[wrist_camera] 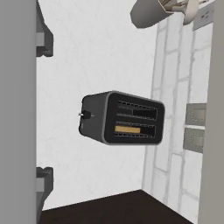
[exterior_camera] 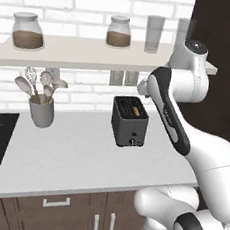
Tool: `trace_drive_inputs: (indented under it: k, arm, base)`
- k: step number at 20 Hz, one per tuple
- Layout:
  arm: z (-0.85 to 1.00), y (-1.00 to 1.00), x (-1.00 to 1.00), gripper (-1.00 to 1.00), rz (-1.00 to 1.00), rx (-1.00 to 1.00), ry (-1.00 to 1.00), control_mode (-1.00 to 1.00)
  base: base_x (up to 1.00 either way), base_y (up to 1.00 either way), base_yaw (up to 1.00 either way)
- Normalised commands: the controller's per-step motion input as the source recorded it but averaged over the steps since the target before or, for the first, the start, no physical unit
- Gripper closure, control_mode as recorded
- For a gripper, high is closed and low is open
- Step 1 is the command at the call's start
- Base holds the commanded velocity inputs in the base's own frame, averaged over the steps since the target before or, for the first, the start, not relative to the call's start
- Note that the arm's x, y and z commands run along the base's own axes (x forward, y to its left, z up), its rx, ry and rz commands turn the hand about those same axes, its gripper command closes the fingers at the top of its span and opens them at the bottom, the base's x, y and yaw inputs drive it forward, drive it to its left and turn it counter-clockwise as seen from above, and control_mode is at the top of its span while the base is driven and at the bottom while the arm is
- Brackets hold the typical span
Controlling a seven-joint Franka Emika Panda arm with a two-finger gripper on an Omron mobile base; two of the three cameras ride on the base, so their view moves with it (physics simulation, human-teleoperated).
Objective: Start the toaster. Once the lever pops up, take the bread to the plate on the dining counter.
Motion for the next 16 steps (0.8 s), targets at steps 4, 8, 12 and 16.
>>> trace_drive_inputs:
  k: [4, 8, 12, 16]
  arm:
    - [0.00, 0.00, 0.00, -1.00, 0.00, 0.00, 0.00, -1.00]
    - [0.00, 0.00, 0.00, -1.00, 0.00, 0.00, 0.00, -1.00]
    - [0.00, 0.00, 0.00, -1.00, 0.00, 0.00, 0.00, -1.00]
    - [0.00, 0.00, 0.00, -1.00, 0.00, 0.00, 0.00, -1.00]
  base:
    - [0.00, 0.00, 0.00]
    - [0.00, 0.00, 0.00]
    - [0.00, 0.00, 0.00]
    - [0.00, 0.00, 0.00]
